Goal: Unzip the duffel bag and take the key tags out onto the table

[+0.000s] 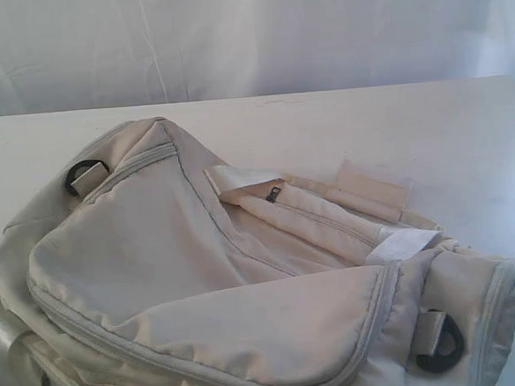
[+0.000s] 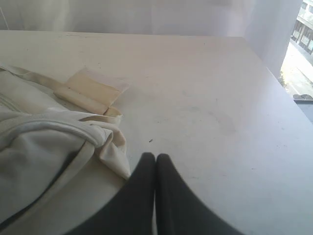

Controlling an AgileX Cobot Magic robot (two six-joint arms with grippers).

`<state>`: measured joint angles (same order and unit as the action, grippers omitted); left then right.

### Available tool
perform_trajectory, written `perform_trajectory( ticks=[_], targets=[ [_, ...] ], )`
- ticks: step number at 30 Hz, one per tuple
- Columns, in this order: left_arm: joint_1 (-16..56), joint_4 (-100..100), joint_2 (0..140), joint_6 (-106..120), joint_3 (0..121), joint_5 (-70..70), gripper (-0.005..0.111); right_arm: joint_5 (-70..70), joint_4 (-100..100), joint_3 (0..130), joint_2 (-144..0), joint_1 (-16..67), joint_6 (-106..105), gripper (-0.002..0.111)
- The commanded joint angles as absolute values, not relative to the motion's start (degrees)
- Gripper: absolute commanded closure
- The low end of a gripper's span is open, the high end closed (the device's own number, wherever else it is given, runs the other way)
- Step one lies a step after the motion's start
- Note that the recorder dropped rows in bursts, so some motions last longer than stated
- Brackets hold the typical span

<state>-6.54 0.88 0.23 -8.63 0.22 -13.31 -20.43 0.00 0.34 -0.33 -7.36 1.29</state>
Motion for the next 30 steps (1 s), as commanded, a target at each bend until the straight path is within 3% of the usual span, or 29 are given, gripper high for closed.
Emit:
perform_trajectory(
  ticks=[1,30],
  targets=[
    [-6.7,0.7,0.0,-8.9,0.0,-13.3,0.107,-19.6,0.0,0.0,0.0,-7.0,1.3,0.108],
    [-6.7,0.7,0.0,-8.8,0.0,-9.6,0.107,-18.0,0.0,0.0,0.0,-7.0,1.3,0.108]
  ],
)
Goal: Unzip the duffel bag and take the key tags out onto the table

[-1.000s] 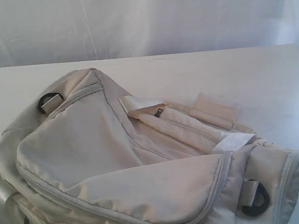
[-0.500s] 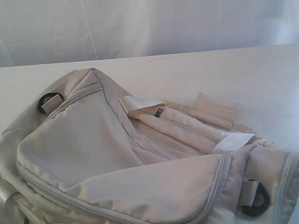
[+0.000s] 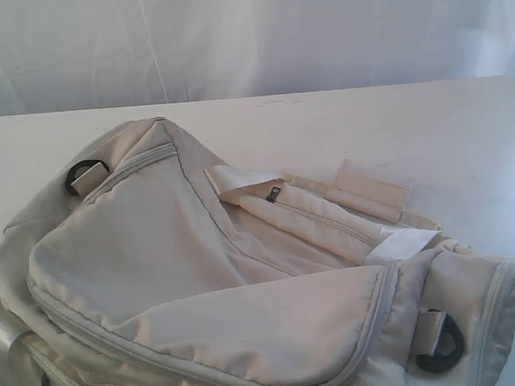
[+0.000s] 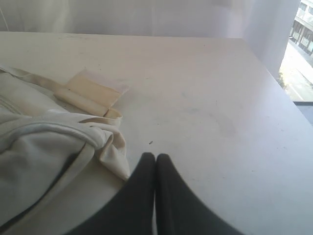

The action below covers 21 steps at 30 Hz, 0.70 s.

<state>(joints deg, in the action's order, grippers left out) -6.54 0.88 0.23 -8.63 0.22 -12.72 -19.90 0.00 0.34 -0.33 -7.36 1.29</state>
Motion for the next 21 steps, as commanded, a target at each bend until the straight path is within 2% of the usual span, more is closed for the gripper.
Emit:
perform_trajectory(
  ticks=[1,9,15,21],
  targets=[
    [-6.7,0.7,0.0,-8.8,0.0,-8.3,0.107,-17.1,0.0,0.0,0.0,-7.0,1.3,0.108],
    [-6.7,0.7,0.0,-8.8,0.0,6.8,0.107,-9.7,0.0,0.0,0.0,-7.0,1.3,0.108],
    [-6.7,0.7,0.0,-8.8,0.0,23.9,0.107,-9.3,0.0,0.0,0.0,-7.0,1.3,0.108],
    [-6.7,0.7,0.0,-8.8,0.0,32.2,0.107,-9.1,0.0,0.0,0.0,-7.0,1.6,0.108]
  ],
)
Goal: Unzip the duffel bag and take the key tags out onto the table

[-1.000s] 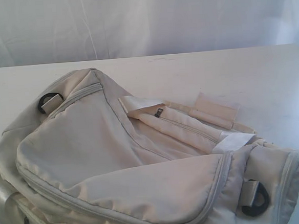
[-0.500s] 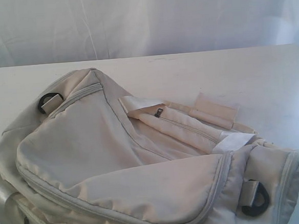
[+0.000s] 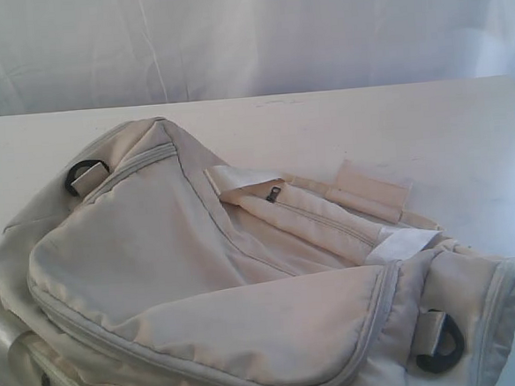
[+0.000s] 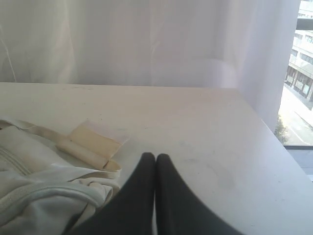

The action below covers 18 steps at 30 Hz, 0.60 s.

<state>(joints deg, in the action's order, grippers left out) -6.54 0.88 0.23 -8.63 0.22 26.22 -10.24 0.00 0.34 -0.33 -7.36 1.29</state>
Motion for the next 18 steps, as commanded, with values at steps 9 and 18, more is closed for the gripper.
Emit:
perform_trajectory(
  ticks=[9,18],
  targets=[
    [-6.7,0.7,0.0,-8.8,0.0,52.4,0.107,-4.7,-0.4,0.0,0.0,-7.0,15.1,0.108],
    [-6.7,-2.3,11.2,-7.2,20.5,18.0,0.107,-14.9,-0.6,7.2,-1.0,-6.4,35.9,0.108]
  ],
)
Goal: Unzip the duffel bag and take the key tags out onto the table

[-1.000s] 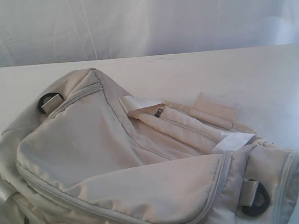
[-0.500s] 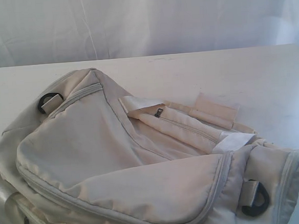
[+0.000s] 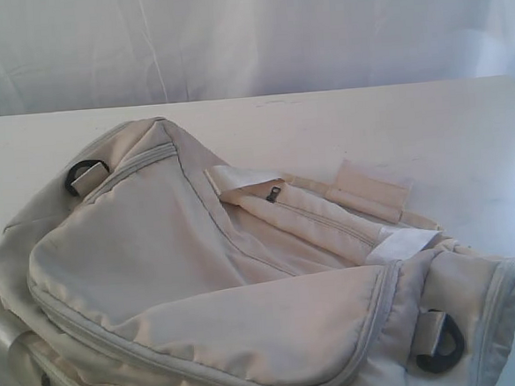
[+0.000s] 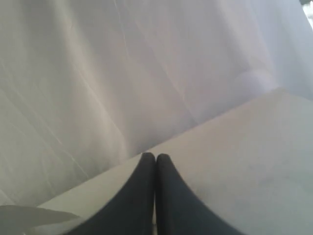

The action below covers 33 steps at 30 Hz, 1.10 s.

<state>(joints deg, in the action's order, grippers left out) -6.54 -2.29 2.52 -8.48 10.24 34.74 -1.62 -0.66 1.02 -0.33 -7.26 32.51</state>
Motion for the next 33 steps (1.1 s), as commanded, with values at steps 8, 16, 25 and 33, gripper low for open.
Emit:
perform_trajectory(
  ticks=[8,16,25,33],
  targets=[
    [-2.6,-26.6,55.1,29.9,62.9,-51.9,0.107,-45.0,-10.6,30.6,-29.6,-2.4,11.4,0.108],
    [1.0,-31.6,90.9,34.5,92.8,-70.0,0.107,-63.1,-18.4,43.4,-42.8,-2.4,-3.5,0.048],
    [0.7,-19.3,99.3,25.7,95.4,-63.6,0.041,-60.0,-18.4,43.2,-46.5,-2.4,-3.4,0.041],
    [0.7,-23.9,104.2,25.7,95.4,-62.5,0.028,-58.3,-25.6,38.5,-51.4,-2.4,-5.2,0.041]
  ],
)
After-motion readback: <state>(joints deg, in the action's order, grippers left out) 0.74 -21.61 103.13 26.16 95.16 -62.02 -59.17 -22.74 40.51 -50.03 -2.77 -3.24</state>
